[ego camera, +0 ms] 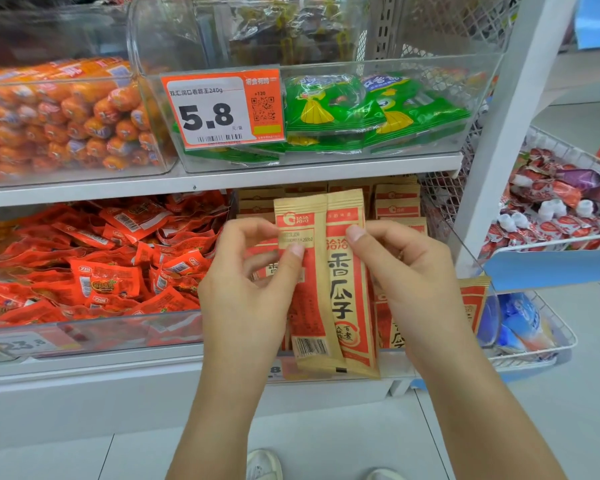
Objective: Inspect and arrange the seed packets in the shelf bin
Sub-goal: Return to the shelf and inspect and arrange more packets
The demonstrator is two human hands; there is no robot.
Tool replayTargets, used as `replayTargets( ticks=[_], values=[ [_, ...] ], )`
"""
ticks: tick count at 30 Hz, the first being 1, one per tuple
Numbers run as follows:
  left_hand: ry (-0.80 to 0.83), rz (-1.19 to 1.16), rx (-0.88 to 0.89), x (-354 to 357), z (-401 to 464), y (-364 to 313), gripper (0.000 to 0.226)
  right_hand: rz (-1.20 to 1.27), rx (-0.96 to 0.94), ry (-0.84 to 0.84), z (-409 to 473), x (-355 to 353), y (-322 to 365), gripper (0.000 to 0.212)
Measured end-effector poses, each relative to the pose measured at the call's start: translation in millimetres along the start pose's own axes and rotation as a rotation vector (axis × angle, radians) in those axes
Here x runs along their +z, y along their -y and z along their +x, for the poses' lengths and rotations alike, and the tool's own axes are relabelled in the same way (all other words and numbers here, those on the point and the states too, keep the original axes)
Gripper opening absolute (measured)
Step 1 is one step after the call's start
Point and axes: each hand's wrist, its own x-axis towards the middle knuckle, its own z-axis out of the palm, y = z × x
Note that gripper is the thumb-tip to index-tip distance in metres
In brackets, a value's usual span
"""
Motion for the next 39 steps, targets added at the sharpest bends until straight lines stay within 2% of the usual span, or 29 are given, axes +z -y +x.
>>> replayTargets(
  ticks=[1,5,12,17,24,27,29,33,36,39],
  values=[
    [-0.007,0.03,0.001,1,-1,0,0.015,-0.02,-0.021,0.016,-1,1,0,0.016],
    [-0.083,0.138,-0.009,4,-2,1,0.041,-0.081,-0.07,0.101,-3,4,0,0.021],
    [-0.089,0.251,0.065,4,-3,1,0.02,-0.055,-0.046,0.12,-4,6,1,0.019],
    [-0.051,0.275,0.113,4,-3,4,0.021,-0.03,-0.049,0.129,-5,9,2,0.021],
    [-0.018,0.221,0.099,3,-2,4,0.022,-0.019,-0.032,0.113,-5,10,2,0.021],
    [0.0,0.153,0.039,2,-1,2,0.017,0.001,-0.035,0.058,-4,9,0,0.021],
    [0.047,0.05,-0.015,1,0,2,0.017,0.058,-0.026,-0.025,-2,7,-1,0.021],
    [0.224,-0.067,-0.139,-2,1,0,0.044,0.186,-0.032,-0.257,2,-2,1,0.021],
    [0.426,-0.121,-0.262,-4,-1,-5,0.034,0.225,-0.091,-0.386,3,-11,4,0.021],
    [0.499,-0.158,-0.276,-4,-1,-3,0.026,0.214,-0.109,-0.379,3,-16,6,0.025]
  ],
)
